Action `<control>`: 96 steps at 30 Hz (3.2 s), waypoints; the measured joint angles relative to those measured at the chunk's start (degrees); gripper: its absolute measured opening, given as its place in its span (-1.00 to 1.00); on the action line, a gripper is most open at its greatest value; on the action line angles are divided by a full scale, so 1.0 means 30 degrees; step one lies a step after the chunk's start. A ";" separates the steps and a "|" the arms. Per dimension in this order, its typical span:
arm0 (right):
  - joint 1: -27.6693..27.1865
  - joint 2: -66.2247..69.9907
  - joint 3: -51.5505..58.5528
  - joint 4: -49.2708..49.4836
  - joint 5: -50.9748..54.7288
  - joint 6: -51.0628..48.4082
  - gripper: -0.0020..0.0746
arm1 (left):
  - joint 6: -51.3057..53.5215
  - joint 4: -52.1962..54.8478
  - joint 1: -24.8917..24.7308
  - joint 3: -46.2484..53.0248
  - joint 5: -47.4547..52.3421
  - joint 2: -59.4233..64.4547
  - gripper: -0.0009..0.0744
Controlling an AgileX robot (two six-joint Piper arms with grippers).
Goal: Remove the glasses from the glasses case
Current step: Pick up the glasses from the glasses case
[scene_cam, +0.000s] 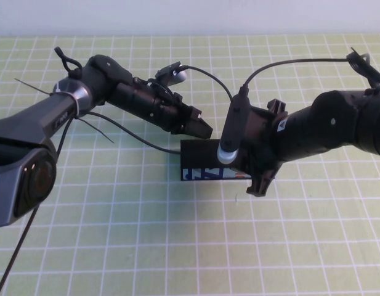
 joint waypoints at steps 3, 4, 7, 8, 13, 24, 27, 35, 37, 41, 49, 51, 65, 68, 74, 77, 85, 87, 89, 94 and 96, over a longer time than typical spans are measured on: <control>0.0000 0.0000 0.0000 -0.0080 -0.0595 -0.0414 -0.04 | 0.0000 0.0035 -0.0069 0.0000 0.0000 0.0000 -0.99; 0.0000 0.0042 0.0000 -0.0080 -0.0755 -0.0598 -0.04 | 0.0000 0.0029 -0.0069 -0.0030 0.0000 0.0000 -0.99; 0.0000 0.0333 -0.0043 -0.0080 -0.0826 -0.0956 -0.04 | 0.0000 0.0029 -0.0081 -0.0030 0.0008 0.0000 -0.99; 0.0000 0.0514 -0.0082 -0.0080 -0.0826 -0.1055 -0.04 | 0.0000 0.0029 -0.0081 -0.0030 0.0008 0.0000 -0.99; 0.0000 0.1335 -0.0121 -0.0043 -0.0838 -0.1223 -0.04 | 0.0000 0.0029 -0.0112 -0.0030 0.0008 0.0000 -0.99; 0.0000 0.2339 -0.0121 -0.0002 -0.2311 -0.1377 -0.05 | 0.0000 0.0207 -0.0112 -0.0030 0.0008 0.0030 -0.99; 0.0000 0.2583 -0.0121 -0.0041 -0.2641 -0.1377 -0.05 | 0.0000 0.0218 -0.0112 -0.0030 0.0135 0.0030 -0.99; 0.0000 0.2793 -0.0121 -0.0041 -0.3658 -0.1377 -0.21 | 0.0000 0.0291 -0.0112 -0.0030 0.0345 0.0112 -0.99; 0.0000 0.2793 -0.0121 -0.0082 -0.3658 -0.1426 -0.27 | 0.0000 0.0291 -0.0112 -0.0030 0.0345 0.0112 -0.99; 0.0030 0.2793 -0.0121 -0.0115 -0.3658 -0.1515 -0.38 | 0.0000 0.0291 -0.0112 -0.0030 0.0273 0.0112 -0.99; 0.0043 0.2793 -0.0148 -0.0271 -0.3675 -0.1749 -0.62 | 0.0000 0.0291 -0.0112 -0.0030 0.0234 0.0112 -0.99; 0.0043 0.2758 -0.0148 -0.0357 -0.3603 -0.1825 -0.68 | 0.0000 0.0291 -0.0112 -0.0030 0.0234 0.0112 -0.99; 0.0043 0.2092 -0.0160 -0.0664 -0.3410 -0.1875 -0.89 | -0.0013 0.0656 -0.0078 -0.0116 0.0455 -0.0113 -0.99; 0.0043 0.2092 -0.0191 -0.0689 -0.3660 -0.1875 -0.90 | -0.0045 0.1512 0.0131 -0.0850 0.1011 -0.0632 -0.99; 0.0043 0.2092 -0.0191 -0.0494 -0.3881 -0.1762 -0.91 | -0.0571 0.3645 0.1064 -0.1729 0.1339 -0.3351 -0.99; 0.0043 0.2092 -0.0191 -0.0335 -0.3920 -0.1728 -0.91 | -0.0637 0.5089 0.1265 -0.1744 0.1519 -0.5079 -0.99; 0.0043 0.2092 -0.0191 0.0156 -0.4113 -0.1728 -0.91 | 0.1810 0.3015 0.0883 0.4491 0.0954 -0.9953 -0.99; 0.0043 0.2092 -0.0191 0.0234 -0.4144 -0.1728 -0.91 | 0.3083 0.2642 0.0620 0.7988 -0.0783 -1.1424 -0.99; 0.0043 0.2092 -0.0191 0.0405 -0.4181 -0.1728 -0.91 | 0.5952 0.1491 0.0457 1.1288 -0.2692 -1.2934 -0.99; 0.0043 0.2092 -0.0191 0.0520 -0.4181 -0.1728 -0.91 | 1.4431 -0.4511 0.0269 1.8174 -0.5421 -1.5110 -0.99; 0.0043 0.2092 -0.0191 0.0533 -0.4181 -0.1695 -0.91 | 1.6588 -0.6444 0.0189 1.9930 -0.6091 -1.5087 -0.99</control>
